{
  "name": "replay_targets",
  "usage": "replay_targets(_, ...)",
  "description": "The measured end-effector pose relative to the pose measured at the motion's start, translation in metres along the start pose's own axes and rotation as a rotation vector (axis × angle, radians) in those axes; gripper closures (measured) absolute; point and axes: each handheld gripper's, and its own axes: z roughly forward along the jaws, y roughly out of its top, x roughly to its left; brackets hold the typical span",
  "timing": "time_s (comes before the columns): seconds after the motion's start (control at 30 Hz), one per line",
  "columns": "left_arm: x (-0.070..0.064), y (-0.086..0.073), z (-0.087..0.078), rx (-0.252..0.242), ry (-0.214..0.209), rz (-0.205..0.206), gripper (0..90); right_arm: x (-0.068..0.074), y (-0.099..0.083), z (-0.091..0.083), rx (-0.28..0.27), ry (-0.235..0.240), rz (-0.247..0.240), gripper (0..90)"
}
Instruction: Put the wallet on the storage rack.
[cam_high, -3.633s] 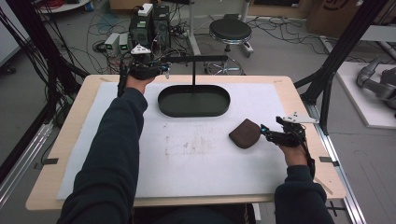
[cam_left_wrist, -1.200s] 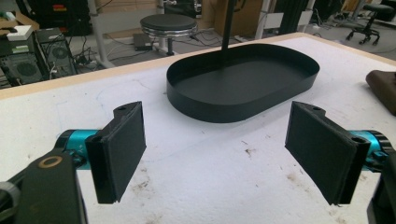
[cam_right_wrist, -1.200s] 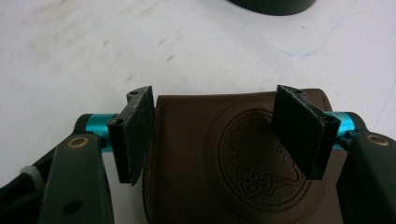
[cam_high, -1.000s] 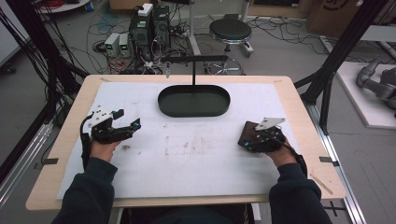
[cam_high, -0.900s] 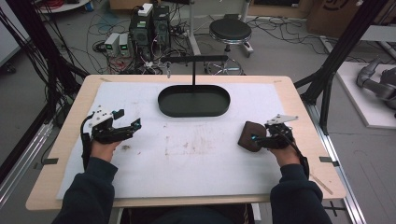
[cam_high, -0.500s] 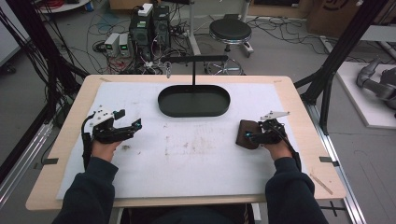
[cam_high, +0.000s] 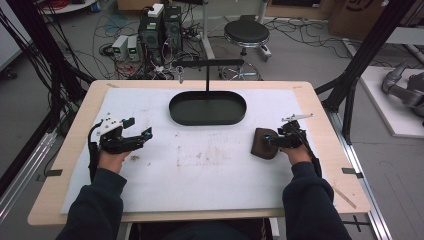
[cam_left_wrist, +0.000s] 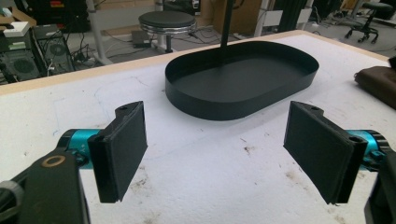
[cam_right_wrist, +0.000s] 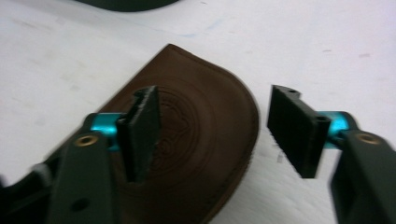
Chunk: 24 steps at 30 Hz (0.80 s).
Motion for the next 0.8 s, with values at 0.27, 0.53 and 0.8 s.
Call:
replay_targets(0.27,0.000,-0.001,0.001,0.006,0.000,0.001,21.2,0.003,0.006,0.016,-0.057,0.197,-0.148,39.5)
replay_targets(0.53,0.001,-0.001,0.002,0.011,0.000,-0.004,21.5,0.035,0.015,0.005,-0.099,0.012,-0.124,25.0)
replay_targets(0.8,0.000,-0.001,0.001,0.009,0.004,-0.004,21.8,0.090,0.015,0.022,-0.034,0.001,-0.342,39.4)
